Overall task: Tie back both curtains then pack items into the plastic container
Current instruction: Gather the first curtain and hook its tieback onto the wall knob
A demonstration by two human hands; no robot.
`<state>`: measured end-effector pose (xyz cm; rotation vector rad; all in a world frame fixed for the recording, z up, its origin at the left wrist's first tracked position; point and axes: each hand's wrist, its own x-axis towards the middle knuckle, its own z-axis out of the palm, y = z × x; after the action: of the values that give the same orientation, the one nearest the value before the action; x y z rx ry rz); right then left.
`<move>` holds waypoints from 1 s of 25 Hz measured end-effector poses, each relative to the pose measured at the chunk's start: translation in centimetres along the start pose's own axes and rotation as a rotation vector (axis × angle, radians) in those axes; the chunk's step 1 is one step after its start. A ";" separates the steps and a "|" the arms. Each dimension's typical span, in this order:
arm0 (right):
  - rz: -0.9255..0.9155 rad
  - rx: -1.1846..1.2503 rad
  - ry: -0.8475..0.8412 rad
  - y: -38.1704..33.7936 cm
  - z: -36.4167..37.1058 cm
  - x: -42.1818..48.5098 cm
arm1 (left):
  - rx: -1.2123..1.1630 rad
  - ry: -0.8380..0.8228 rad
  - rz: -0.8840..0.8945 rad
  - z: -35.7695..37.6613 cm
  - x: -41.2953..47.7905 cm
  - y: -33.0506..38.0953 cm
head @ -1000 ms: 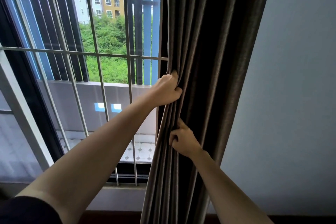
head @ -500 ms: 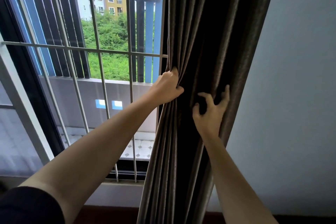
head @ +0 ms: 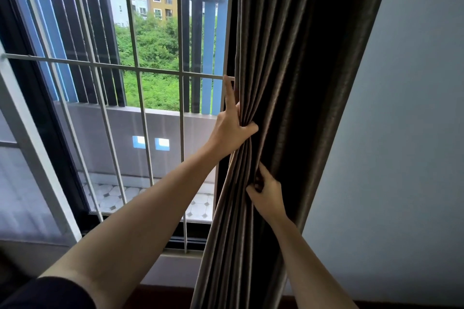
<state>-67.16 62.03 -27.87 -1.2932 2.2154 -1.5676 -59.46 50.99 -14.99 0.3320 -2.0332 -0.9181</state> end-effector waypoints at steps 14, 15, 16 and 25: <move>-0.143 -0.075 -0.154 -2.0 -0.9 -0.8 | 0.330 -0.216 -0.055 0.9 1.6 2.2; -0.204 -0.191 -0.024 -2.5 -1.5 -0.9 | 0.335 -0.193 -0.066 0.8 1.5 2.1; -0.259 -0.301 0.213 -3.0 -2.3 -0.8 | 0.336 -0.193 -0.072 0.6 1.4 2.1; 0.053 -0.062 0.178 -4.0 -9.9 3.1 | 0.305 -0.314 -0.052 -0.4 0.5 2.2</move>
<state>-72.27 66.48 -19.07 -1.1406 2.4004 -1.6660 -59.21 52.09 -12.95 0.4277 -2.4722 -0.7238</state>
